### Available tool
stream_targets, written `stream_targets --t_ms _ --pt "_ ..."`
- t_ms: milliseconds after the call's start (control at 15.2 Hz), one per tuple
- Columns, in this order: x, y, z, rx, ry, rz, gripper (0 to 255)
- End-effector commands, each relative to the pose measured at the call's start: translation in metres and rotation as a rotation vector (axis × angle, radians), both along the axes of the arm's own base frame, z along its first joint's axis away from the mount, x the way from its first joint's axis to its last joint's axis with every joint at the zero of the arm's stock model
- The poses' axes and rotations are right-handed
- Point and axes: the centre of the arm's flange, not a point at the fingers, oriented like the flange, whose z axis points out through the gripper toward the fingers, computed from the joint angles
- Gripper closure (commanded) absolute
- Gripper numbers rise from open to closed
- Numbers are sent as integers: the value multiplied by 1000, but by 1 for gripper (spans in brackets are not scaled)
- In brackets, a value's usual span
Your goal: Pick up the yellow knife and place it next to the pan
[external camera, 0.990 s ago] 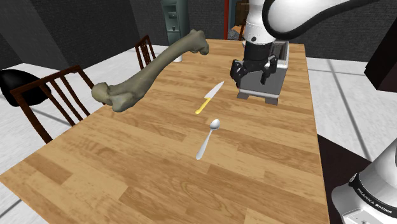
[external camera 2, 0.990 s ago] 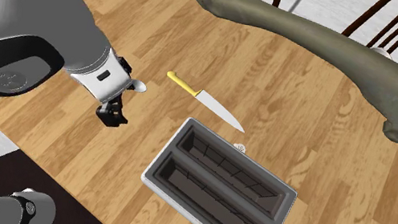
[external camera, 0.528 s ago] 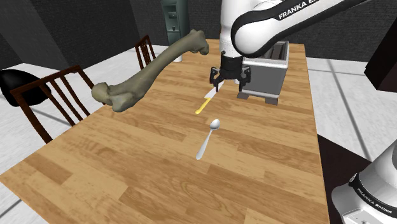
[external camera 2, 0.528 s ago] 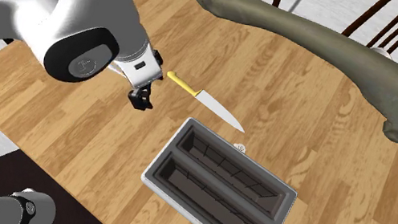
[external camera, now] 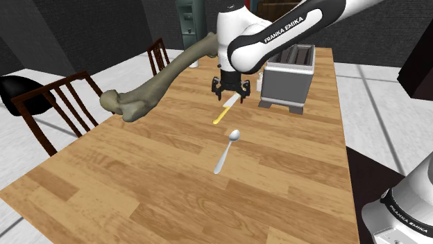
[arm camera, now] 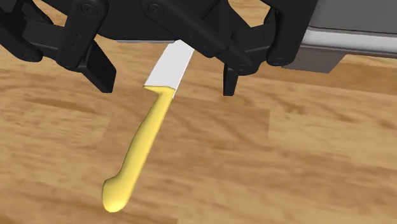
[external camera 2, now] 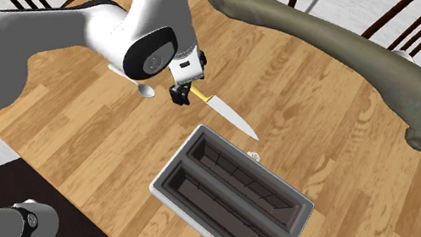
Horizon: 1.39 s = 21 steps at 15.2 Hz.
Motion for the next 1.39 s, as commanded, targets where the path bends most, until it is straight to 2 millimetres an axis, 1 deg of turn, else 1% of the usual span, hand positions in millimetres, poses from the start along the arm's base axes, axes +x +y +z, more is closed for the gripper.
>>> stream_targets --t_ms 0,66,462,528,1056,1122,1320 --pt "23 -1 -14 3 -13 -55 0" --pt "25 -1 -15 3 -14 -60 0" --pt "30 -4 -47 3 -14 -60 0" --pt "31 -5 -55 3 -14 -60 0" --pt "31 -5 -55 3 -14 -60 0" --pt "31 -5 -55 3 -14 -60 255" --pt "31 -5 -55 3 -14 -60 255"
